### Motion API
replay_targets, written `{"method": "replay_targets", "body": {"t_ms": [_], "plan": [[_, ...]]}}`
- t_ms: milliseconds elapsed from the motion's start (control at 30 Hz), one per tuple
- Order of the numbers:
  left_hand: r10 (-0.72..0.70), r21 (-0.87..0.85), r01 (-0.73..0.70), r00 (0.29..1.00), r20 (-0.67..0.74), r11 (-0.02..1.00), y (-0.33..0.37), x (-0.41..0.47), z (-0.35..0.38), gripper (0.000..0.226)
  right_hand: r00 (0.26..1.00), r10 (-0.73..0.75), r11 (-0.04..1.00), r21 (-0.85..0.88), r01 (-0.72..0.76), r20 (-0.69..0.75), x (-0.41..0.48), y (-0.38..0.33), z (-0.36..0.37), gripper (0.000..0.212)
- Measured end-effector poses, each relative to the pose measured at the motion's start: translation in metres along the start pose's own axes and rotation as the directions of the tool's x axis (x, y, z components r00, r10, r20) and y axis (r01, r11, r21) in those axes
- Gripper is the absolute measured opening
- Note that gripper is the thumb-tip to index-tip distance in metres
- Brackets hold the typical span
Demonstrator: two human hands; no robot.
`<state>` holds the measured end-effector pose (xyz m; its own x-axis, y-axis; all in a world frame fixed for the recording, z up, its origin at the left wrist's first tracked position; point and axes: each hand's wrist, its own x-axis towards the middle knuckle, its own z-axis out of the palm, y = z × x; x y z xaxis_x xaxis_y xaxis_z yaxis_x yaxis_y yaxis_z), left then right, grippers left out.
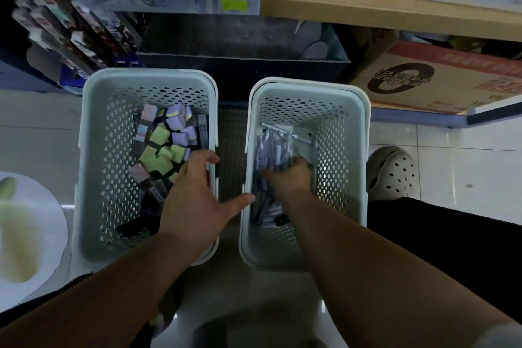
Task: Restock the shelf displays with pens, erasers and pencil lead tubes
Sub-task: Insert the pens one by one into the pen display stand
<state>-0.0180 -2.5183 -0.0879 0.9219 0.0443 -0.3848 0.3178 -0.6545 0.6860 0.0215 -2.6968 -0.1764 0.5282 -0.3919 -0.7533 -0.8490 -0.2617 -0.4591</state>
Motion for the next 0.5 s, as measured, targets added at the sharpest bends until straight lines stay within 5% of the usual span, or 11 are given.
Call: {"method": "replay_targets", "body": {"t_ms": [233,500], "plan": [[-0.003,-0.042,0.003,1.000,-0.005,0.999,-0.002,0.001,0.002,0.073,0.996,0.037,0.999,-0.029,-0.034,0.086,0.006,-0.008,0.005,0.030],[0.019,-0.035,-0.019,1.000,-0.008,0.999,-0.001,0.002,0.001,0.073,0.984,0.056,0.994,-0.100,-0.039,0.172,0.012,-0.018,0.000,0.030]]}}
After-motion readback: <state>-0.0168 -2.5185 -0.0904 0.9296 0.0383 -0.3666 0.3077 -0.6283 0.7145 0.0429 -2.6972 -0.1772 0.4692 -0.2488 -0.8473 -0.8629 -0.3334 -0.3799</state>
